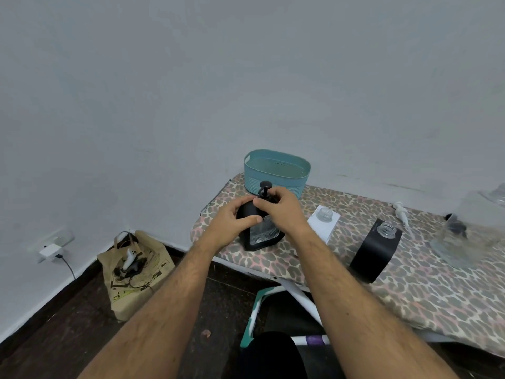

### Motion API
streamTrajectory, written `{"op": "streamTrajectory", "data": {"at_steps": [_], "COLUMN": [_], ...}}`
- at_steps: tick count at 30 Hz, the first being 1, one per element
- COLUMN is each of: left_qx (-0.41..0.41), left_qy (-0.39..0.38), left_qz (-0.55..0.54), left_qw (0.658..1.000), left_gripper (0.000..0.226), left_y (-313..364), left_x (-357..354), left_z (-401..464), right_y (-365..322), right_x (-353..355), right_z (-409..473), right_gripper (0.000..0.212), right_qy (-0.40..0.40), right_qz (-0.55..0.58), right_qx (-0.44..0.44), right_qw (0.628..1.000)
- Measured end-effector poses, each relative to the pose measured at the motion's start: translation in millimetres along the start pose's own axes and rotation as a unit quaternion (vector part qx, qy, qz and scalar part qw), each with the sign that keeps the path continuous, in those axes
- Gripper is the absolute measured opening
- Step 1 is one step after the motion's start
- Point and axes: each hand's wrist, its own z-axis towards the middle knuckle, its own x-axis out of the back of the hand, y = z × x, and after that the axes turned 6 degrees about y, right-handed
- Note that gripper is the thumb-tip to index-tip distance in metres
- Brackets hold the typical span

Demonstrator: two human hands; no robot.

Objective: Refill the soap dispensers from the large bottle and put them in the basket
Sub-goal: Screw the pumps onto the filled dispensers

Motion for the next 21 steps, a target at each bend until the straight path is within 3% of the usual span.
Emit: {"op": "streamTrajectory", "data": {"at_steps": [4,11,14,21], "left_qx": [0.004,0.012,0.011,-0.009], "left_qy": [-0.002,-0.007,-0.008,0.017], "left_qz": [-0.001,-0.023,-0.022,0.011], "left_qw": [1.0,1.0,1.0,1.0], "left_gripper": [0.053,0.05,0.05,0.051], "left_y": [-4,0,-1,-5], "left_x": [0,0,-1,-3], "left_z": [-1,-2,-2,-4], "right_y": [-4,-12,-7,-10], "right_x": [-2,14,17,8], "right_z": [0,6,11,2], "right_gripper": [0.032,0.016,0.009,0.032], "right_qy": [0.016,-0.107,-0.089,0.028], "right_qz": [-0.088,-0.023,-0.061,-0.206], "right_qx": [0.021,0.001,0.01,0.077], "right_qw": [0.996,0.994,0.994,0.975]}}
